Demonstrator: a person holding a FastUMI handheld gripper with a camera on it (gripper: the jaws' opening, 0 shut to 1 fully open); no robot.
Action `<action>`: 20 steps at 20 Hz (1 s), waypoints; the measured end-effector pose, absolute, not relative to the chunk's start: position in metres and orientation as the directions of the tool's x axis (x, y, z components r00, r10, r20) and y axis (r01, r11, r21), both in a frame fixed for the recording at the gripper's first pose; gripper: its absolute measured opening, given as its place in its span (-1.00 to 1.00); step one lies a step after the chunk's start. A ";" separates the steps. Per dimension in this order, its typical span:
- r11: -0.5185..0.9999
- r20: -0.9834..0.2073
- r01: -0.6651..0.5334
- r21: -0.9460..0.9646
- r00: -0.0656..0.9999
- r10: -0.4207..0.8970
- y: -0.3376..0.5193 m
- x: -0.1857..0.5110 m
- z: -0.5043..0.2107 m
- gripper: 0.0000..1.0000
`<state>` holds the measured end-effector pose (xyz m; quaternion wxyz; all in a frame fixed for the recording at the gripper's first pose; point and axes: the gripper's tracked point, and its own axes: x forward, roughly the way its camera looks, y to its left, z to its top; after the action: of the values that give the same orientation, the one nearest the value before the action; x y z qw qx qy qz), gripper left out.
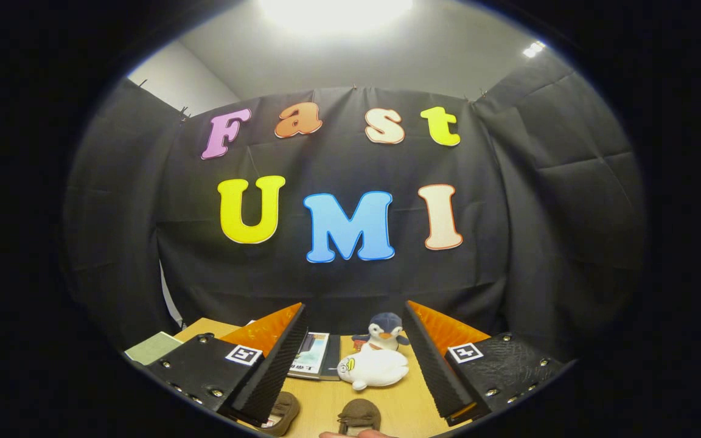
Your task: Open the storage box then place both shoes into the box .Put the left shoe in first, then the right shoe, with the right side of both shoes facing outward in a uniform manner.
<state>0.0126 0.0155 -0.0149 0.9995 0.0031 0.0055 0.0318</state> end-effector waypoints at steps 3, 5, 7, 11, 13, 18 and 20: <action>0.992 -0.071 -0.115 0.055 0.990 0.119 0.032 0.016 -0.039 0.91; 0.987 -0.104 -0.149 0.067 0.982 0.155 0.043 0.017 -0.056 0.91; 0.981 -0.146 -0.180 0.070 0.971 0.189 0.056 0.018 -0.077 0.92; 0.942 -0.227 -0.293 0.163 0.918 0.325 0.100 0.015 -0.116 0.92; 0.903 -0.279 -0.365 0.226 0.864 0.419 0.131 0.010 -0.138 0.92; 0.815 -0.393 -0.476 0.329 0.716 0.577 0.189 -0.006 -0.194 0.92; 0.779 -0.416 -0.490 0.392 0.660 0.625 0.208 -0.014 -0.206 0.95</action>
<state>-0.0137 0.2078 -0.2056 0.9027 0.1237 0.2727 0.3090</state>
